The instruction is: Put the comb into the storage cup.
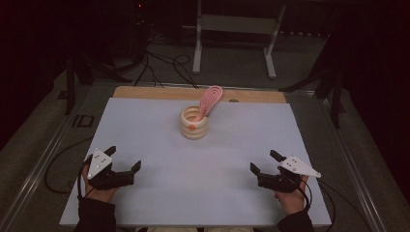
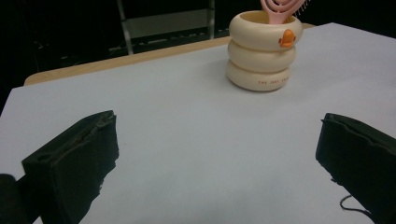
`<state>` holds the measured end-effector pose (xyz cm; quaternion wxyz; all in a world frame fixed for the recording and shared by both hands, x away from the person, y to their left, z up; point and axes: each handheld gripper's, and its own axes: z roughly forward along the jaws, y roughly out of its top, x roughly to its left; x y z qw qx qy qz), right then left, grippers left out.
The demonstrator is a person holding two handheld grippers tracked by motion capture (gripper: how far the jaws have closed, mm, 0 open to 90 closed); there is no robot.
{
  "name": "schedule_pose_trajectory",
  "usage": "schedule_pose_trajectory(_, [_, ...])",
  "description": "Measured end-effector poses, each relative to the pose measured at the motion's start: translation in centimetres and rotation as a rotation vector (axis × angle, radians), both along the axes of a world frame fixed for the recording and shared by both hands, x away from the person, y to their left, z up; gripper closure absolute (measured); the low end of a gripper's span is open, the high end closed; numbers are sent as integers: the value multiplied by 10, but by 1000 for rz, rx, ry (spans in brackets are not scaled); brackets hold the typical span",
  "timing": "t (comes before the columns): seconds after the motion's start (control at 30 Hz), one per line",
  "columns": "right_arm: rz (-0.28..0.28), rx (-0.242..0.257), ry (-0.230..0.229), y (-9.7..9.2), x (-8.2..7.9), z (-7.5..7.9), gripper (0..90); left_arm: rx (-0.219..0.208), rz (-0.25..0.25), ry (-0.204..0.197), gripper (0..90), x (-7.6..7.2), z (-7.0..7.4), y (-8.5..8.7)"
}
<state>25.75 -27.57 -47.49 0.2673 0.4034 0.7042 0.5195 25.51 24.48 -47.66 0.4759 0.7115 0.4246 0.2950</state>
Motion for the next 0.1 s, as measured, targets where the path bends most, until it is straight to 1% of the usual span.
schedule_pose_trajectory(0.1, [-4,-3,6,-2,1,-2,91,4,4,-1,2,0,-1,1])
